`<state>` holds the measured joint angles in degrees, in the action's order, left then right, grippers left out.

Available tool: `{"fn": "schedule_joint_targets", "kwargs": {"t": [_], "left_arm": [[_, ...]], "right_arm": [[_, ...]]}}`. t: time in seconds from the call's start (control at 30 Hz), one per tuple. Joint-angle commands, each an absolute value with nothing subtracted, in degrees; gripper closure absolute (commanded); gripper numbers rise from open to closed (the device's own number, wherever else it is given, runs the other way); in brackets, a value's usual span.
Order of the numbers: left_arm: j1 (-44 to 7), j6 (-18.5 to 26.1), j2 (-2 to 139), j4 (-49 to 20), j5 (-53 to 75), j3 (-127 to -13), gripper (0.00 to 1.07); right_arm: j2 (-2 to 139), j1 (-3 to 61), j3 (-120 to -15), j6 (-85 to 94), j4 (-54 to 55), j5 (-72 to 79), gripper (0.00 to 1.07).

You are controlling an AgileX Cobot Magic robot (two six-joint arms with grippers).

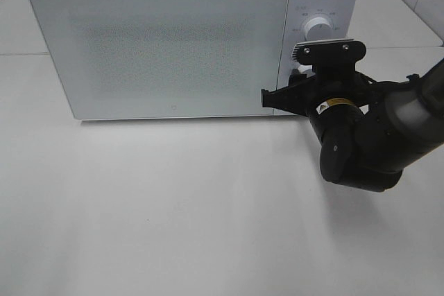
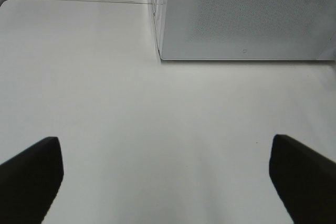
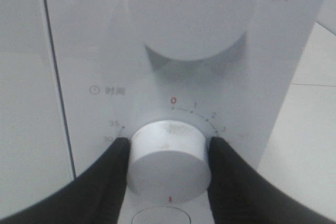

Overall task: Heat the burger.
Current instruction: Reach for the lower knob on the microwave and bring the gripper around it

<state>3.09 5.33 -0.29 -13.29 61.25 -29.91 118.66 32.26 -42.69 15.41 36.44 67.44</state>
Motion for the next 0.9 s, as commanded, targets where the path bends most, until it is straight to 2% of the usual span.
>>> {"fn": "schedule_joint_targets", "kwargs": {"t": [0.03,0.13,0.2,0.23,0.3,0.37,0.4,0.5,0.57,0.6,0.67,0.77,0.83,0.9], "left_arm": [[3.3,5.2,-0.5,-13.5,60.9,-29.9,0.06],[3.3,5.2,-0.5,-13.5,60.9,-29.9,0.06],[3.3,5.2,-0.5,-13.5,60.9,-29.9,0.06],[3.3,5.2,-0.5,-13.5,60.9,-29.9,0.06],[3.3,5.2,-0.5,-13.5,60.9,-29.9,0.06],[3.3,5.2,-0.5,-13.5,60.9,-29.9,0.06],[3.3,5.2,-0.5,-13.5,60.9,-29.9,0.06],[3.3,5.2,-0.5,-13.5,60.9,-29.9,0.06],[3.3,5.2,-0.5,-13.5,60.9,-29.9,0.06],[3.3,5.2,-0.5,-13.5,60.9,-29.9,0.06],[3.3,5.2,-0.5,-13.5,60.9,-29.9,0.06],[3.3,5.2,-0.5,-13.5,60.9,-29.9,0.06],[3.3,5.2,-0.5,-13.5,60.9,-29.9,0.06],[3.3,5.2,-0.5,-13.5,60.9,-29.9,0.06]], "right_arm": [[118.7,31.5,-44.1,10.8,34.2,78.1,1.07],[118.7,31.5,-44.1,1.3,31.6,80.7,1.07],[118.5,31.5,-44.1,-11.9,29.8,82.2,1.07],[118.5,31.5,-44.1,-11.9,29.8,82.2,1.07],[118.5,31.5,-44.1,-31.3,30.0,82.2,1.07],[118.5,31.5,-44.1,-35.3,30.1,82.2,1.07],[118.5,31.5,-44.1,-44.3,30.8,82.2,1.07],[118.5,31.4,-44.1,-49.2,31.6,82.2,1.07],[118.5,31.3,-44.1,-66.2,34.1,82.2,1.07],[118.5,31.3,-44.1,-66.2,34.1,82.2,1.07],[118.5,31.3,-44.1,-77.6,35.3,82.2,1.07],[118.5,31.3,-44.1,-81.4,35.3,82.2,1.07],[118.5,31.3,-44.1,-92.2,35.4,82.2,1.07],[118.5,31.3,-44.1,-92.8,35.4,82.2,1.07]]}}
